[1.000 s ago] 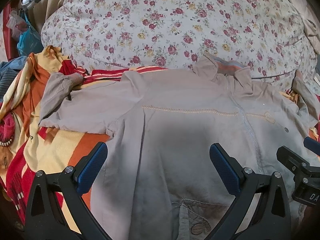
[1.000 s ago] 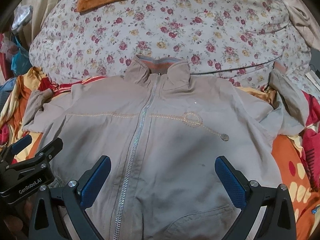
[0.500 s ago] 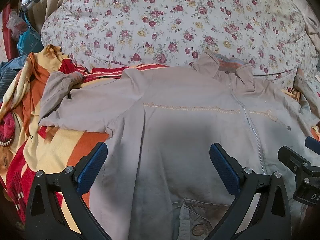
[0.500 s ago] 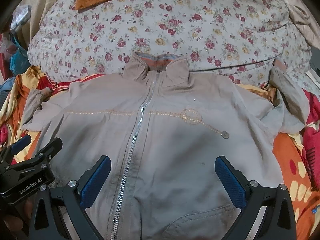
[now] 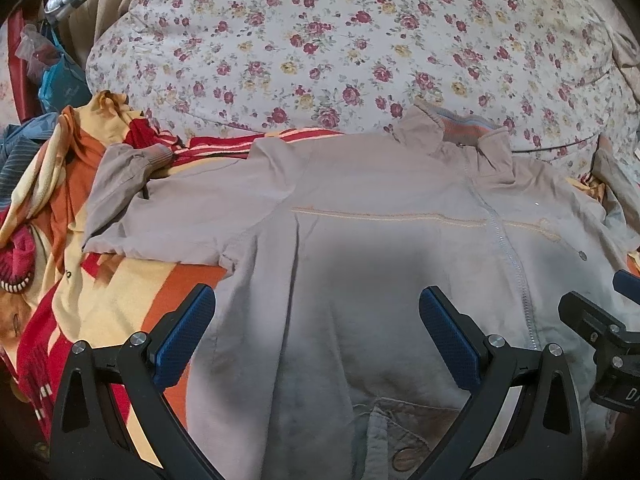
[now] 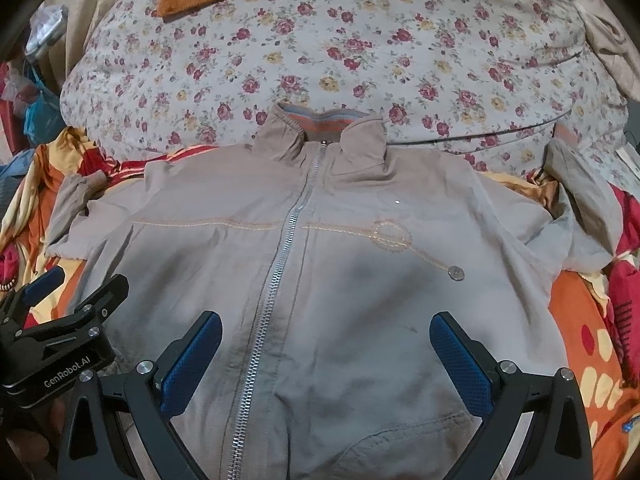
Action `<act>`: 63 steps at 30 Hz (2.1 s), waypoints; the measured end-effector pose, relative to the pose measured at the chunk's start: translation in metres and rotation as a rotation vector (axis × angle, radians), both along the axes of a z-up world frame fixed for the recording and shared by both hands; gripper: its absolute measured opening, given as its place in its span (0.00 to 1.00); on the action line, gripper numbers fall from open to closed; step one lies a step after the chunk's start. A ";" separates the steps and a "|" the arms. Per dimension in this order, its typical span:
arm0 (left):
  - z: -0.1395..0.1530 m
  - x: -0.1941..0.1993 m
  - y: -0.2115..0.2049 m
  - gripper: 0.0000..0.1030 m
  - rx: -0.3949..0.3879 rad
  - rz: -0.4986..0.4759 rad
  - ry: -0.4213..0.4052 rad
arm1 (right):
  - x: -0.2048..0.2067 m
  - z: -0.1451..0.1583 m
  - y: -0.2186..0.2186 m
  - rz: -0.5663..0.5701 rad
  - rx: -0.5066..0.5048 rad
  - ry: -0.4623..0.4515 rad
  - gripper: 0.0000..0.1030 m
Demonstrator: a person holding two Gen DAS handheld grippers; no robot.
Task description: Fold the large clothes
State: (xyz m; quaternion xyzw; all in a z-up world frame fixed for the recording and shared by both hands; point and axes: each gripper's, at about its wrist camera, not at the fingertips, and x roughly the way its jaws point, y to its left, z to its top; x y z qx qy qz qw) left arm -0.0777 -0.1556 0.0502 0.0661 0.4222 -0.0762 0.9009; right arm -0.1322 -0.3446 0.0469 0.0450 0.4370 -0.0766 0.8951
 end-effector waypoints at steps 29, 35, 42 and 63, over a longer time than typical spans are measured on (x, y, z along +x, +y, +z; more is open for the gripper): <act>0.028 0.035 0.045 0.99 0.051 0.123 0.006 | 0.007 0.008 0.021 0.118 -0.018 -0.004 1.00; 0.023 0.083 0.081 0.99 0.118 0.213 0.017 | 0.006 0.005 0.020 0.123 -0.002 0.015 1.00; -0.004 0.158 0.131 0.99 0.247 0.354 0.051 | 0.006 0.002 0.014 0.125 0.043 0.036 1.00; -0.035 0.231 0.214 0.07 0.032 0.388 0.160 | 0.022 -0.027 0.003 0.108 0.182 0.103 1.00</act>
